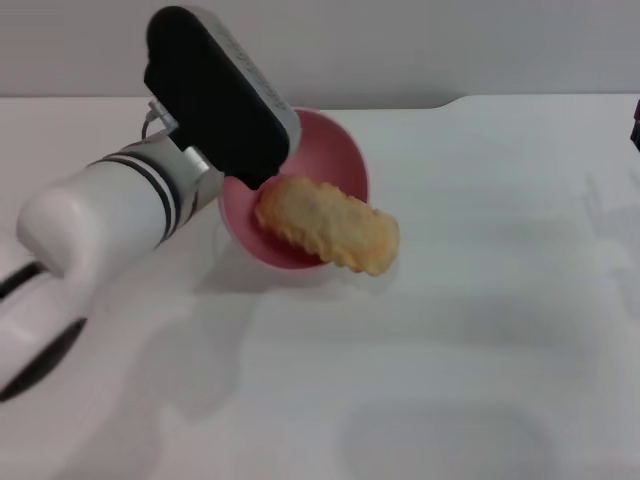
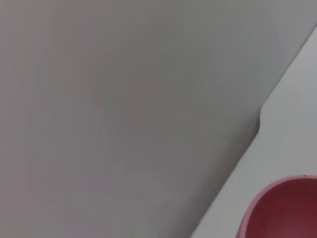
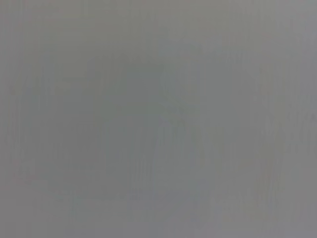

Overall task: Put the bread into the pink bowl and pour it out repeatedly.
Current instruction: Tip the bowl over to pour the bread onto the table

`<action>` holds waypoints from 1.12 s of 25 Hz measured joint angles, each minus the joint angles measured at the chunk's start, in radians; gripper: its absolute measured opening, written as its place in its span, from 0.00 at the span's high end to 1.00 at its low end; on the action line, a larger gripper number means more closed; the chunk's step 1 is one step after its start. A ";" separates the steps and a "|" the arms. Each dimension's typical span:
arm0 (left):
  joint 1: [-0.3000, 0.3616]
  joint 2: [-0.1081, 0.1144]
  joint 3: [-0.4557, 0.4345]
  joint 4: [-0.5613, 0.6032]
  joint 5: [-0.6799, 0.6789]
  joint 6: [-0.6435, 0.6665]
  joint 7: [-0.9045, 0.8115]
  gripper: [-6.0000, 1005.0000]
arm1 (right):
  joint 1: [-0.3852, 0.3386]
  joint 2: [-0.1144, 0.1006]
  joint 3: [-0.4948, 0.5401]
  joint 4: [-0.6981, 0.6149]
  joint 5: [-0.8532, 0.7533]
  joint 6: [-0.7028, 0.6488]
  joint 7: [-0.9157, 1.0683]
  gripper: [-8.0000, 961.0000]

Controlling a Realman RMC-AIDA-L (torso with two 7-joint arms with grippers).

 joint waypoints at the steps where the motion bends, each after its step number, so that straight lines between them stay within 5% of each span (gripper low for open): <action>1: 0.002 0.000 0.013 0.003 0.034 0.005 -0.016 0.95 | 0.001 0.000 0.000 0.001 0.000 0.001 0.002 0.39; 4: 0.004 0.000 0.028 0.005 0.066 0.011 -0.030 0.95 | 0.004 0.000 0.000 0.002 0.000 0.002 0.003 0.39; 6: 0.010 -0.002 0.102 0.003 0.233 0.032 -0.119 0.95 | 0.006 0.000 0.002 0.003 0.000 0.002 0.003 0.39; 8: 0.010 -0.002 0.102 0.003 0.233 0.032 -0.119 0.95 | 0.007 0.000 0.003 0.004 0.000 0.004 0.004 0.39; 17: 0.007 -0.004 0.251 -0.029 0.638 0.026 -0.321 0.95 | 0.011 -0.003 0.005 0.009 0.000 0.017 0.004 0.39; 28: -0.068 -0.005 0.345 -0.081 0.755 -0.142 -0.269 0.95 | 0.012 -0.003 0.003 0.023 0.000 0.029 0.005 0.39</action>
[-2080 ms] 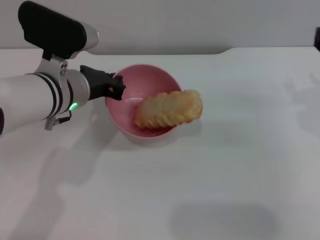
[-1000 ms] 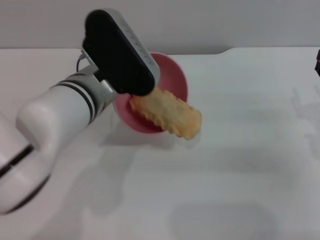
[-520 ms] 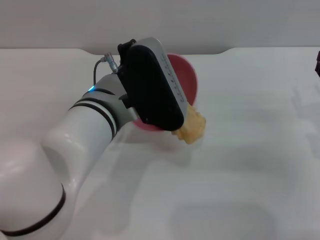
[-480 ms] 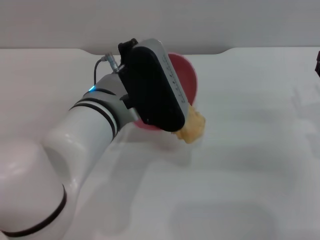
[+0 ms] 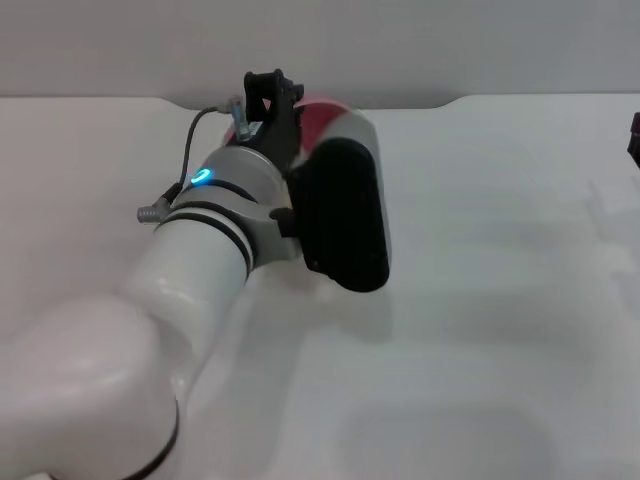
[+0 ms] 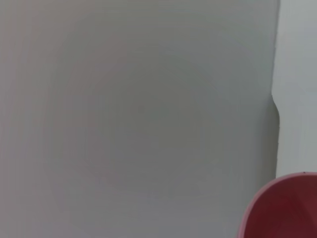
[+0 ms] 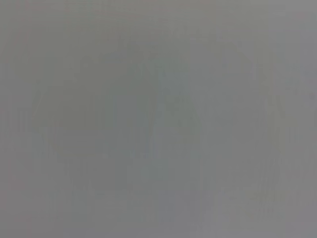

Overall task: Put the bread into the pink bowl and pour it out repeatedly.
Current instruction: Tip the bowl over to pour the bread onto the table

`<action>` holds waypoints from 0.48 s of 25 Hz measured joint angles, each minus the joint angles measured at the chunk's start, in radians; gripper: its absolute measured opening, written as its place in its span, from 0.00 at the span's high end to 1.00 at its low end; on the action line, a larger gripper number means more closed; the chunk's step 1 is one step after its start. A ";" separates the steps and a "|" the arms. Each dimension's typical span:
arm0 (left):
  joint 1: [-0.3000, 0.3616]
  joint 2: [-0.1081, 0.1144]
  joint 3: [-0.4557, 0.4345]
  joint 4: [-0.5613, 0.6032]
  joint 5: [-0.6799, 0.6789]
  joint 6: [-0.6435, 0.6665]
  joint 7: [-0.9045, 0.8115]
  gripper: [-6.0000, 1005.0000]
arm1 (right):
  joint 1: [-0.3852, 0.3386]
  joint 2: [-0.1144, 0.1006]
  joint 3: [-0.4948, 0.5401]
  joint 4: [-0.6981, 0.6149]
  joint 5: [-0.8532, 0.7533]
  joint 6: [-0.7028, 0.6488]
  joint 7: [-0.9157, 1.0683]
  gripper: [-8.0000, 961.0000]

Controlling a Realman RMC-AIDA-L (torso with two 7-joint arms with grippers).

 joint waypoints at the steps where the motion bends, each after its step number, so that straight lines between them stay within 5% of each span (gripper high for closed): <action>1: -0.005 0.000 0.006 -0.005 0.004 -0.009 0.011 0.95 | 0.001 0.000 -0.001 0.000 0.000 0.000 0.000 0.39; 12: -0.008 -0.001 0.070 -0.017 0.123 -0.074 0.075 0.95 | 0.010 -0.001 -0.006 0.006 0.000 0.001 0.000 0.39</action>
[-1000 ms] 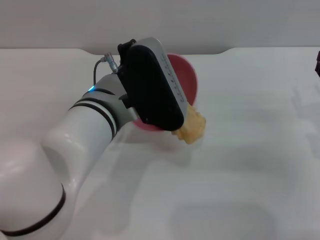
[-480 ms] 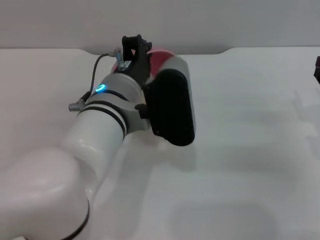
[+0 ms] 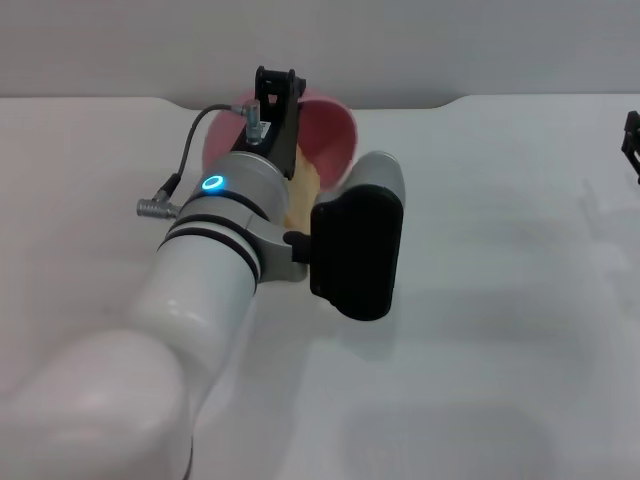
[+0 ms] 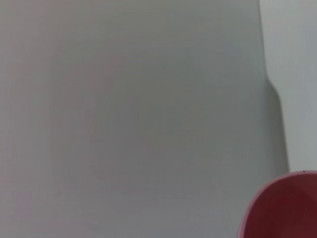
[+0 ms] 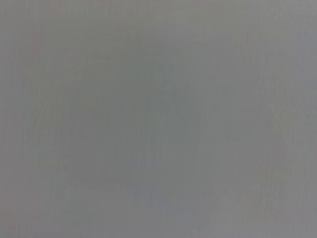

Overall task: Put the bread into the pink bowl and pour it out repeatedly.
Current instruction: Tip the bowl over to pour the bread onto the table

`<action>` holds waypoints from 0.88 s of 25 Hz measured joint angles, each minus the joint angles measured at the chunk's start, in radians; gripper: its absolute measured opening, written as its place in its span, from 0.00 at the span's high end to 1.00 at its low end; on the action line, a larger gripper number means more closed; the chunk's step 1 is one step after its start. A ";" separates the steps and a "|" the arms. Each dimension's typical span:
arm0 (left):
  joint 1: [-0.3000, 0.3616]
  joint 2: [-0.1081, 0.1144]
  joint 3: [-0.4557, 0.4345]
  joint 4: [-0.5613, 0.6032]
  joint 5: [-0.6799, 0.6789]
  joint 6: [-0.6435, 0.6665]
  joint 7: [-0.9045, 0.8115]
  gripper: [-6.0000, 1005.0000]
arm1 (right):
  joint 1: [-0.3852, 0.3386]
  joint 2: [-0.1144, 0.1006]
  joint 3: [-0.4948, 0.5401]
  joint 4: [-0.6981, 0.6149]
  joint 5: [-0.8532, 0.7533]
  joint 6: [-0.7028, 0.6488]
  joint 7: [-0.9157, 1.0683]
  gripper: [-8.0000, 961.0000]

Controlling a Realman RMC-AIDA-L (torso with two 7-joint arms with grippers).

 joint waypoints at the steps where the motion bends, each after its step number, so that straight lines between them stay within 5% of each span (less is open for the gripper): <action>1: 0.000 0.000 0.008 -0.004 0.019 -0.009 -0.001 0.95 | 0.000 0.000 -0.001 0.000 0.000 0.000 0.000 0.39; 17: -0.003 -0.005 0.088 -0.047 0.136 -0.071 0.172 0.95 | 0.001 0.000 -0.012 -0.002 0.000 0.009 0.000 0.41; 22: -0.015 -0.006 0.056 -0.015 0.100 -0.097 0.082 0.95 | 0.000 0.000 -0.023 0.000 0.000 0.009 0.001 0.41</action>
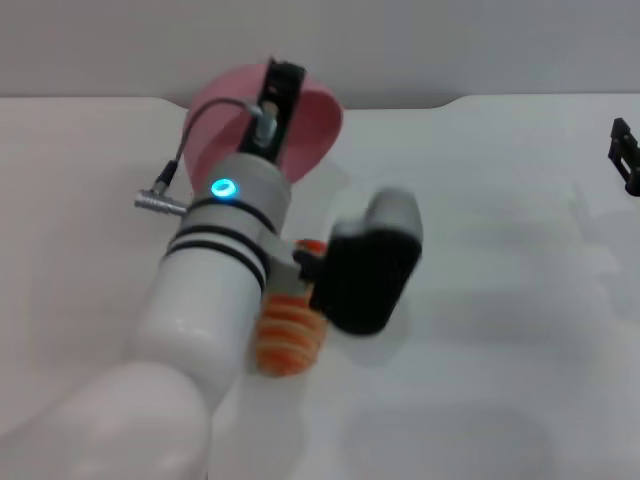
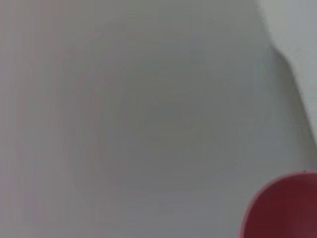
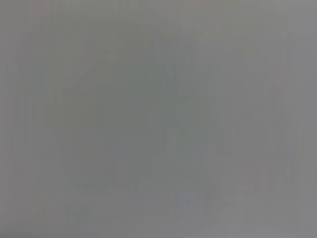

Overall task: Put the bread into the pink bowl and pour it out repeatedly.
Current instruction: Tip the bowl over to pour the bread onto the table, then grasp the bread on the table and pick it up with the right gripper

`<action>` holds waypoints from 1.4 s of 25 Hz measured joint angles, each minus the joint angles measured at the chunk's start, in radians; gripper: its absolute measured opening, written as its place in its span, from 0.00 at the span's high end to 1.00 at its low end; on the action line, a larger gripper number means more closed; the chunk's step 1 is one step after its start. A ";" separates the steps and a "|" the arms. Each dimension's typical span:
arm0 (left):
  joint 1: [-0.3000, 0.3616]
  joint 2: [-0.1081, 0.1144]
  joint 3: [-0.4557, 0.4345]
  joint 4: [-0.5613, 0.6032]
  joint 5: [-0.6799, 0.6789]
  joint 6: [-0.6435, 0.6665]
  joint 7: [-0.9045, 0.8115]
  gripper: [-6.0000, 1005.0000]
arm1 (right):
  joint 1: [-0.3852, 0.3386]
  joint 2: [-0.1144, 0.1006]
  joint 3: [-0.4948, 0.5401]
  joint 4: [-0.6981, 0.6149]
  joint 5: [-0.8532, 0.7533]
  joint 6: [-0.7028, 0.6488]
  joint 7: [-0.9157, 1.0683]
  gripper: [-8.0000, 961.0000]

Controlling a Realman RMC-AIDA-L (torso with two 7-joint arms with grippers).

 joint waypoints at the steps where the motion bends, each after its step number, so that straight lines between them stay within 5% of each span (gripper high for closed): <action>1: -0.011 0.000 -0.019 0.021 -0.030 -0.021 -0.055 0.95 | -0.001 0.000 -0.001 0.000 0.000 0.001 0.001 0.41; 8: -0.105 0.002 -0.245 0.154 -0.454 -0.211 -0.331 0.95 | 0.000 0.001 -0.011 -0.057 -0.002 0.120 0.024 0.42; 12: -0.115 0.011 -0.487 0.206 -0.830 -0.308 -0.328 0.95 | 0.015 -0.001 -0.025 -0.145 -0.002 0.297 0.023 0.43; 16: -0.121 0.013 -0.549 0.196 -0.888 -0.367 -0.310 0.95 | 0.061 -0.004 -0.034 -0.231 0.000 0.517 0.020 0.43; 22: -0.114 0.014 -0.627 0.166 -0.896 -0.443 -0.300 0.95 | 0.228 -0.003 -0.067 -0.288 0.028 0.890 0.001 0.44; 31: -0.109 0.017 -0.647 0.118 -0.905 -0.392 -0.301 0.95 | 0.384 -0.004 -0.059 -0.218 0.550 0.934 -0.300 0.45; 35: -0.112 0.017 -0.648 0.109 -0.907 -0.380 -0.301 0.95 | 0.426 0.000 -0.058 -0.173 0.635 0.940 -0.332 0.45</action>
